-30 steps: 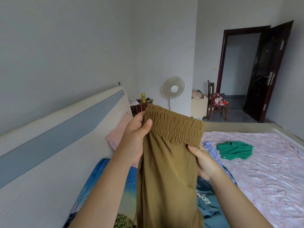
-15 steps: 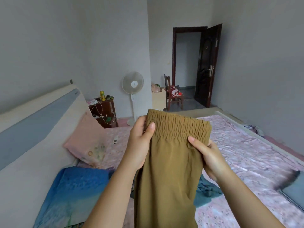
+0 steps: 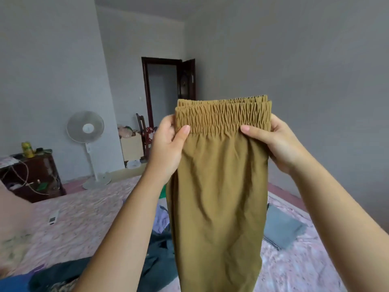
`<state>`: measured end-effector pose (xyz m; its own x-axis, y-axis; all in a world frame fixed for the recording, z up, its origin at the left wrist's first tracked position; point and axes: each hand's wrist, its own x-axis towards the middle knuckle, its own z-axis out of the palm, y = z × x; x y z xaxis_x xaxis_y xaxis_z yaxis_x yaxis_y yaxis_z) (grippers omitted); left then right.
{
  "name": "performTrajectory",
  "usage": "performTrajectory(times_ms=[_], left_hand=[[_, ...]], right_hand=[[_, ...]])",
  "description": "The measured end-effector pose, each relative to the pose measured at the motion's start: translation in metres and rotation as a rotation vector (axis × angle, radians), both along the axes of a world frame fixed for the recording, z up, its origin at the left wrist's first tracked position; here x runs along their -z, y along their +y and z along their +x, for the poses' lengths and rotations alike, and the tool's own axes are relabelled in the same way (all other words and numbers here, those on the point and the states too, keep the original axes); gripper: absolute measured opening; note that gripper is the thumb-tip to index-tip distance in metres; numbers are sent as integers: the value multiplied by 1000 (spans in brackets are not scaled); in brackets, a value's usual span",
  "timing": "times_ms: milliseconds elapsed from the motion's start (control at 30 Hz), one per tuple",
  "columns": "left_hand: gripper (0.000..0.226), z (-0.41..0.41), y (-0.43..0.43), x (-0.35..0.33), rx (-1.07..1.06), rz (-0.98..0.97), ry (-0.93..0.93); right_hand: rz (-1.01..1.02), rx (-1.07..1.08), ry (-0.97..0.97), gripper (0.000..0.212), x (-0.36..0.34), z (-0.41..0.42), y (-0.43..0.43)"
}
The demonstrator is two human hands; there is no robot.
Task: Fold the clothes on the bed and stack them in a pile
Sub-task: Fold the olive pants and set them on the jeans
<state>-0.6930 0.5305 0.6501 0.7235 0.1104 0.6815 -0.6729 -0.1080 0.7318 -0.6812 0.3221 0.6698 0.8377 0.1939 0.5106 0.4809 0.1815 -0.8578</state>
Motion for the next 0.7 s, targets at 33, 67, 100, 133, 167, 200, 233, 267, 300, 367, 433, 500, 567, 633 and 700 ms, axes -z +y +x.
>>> performTrajectory(times_ms=[33,67,100,133,167,200,233,267,300,367,433,500,567,633,700], left_hand=[[23,3,-19,0,15,10,13],[23,11,-37,8,17,34,61],[22,20,-56,22,9,65,130],[21,30,-75,39,-12,105,211],[19,38,-96,57,-31,150,283],[19,43,-119,74,-43,179,330],[19,46,-141,86,-34,176,349],[21,47,-164,90,-11,148,338],[22,48,-184,88,26,110,324],[20,52,-219,80,99,55,310],[18,57,-245,76,126,56,302],[19,57,-264,74,190,18,277],[18,55,-279,73,275,-68,236],[17,63,-288,73,318,-130,210],[16,87,-289,79,299,-148,228]], right_hand=[[21,1,-18,36,-1,3,-21],[16,25,-14,33,8,9,-42],[-11,63,17,29,23,14,-61],[-56,90,68,26,43,22,-81],[-98,94,131,23,64,28,-102],[-124,102,189,21,82,31,-123],[-122,126,224,18,92,33,-144],[-96,161,228,16,95,36,-165],[-66,190,225,14,91,38,-186],[-78,200,218,12,80,39,-220],[-132,190,209,13,73,36,-246],[-120,189,198,15,66,31,-268],[-64,162,189,18,62,31,-285],[-24,136,212,22,61,43,-291],[-43,164,252,24,67,69,-289]])
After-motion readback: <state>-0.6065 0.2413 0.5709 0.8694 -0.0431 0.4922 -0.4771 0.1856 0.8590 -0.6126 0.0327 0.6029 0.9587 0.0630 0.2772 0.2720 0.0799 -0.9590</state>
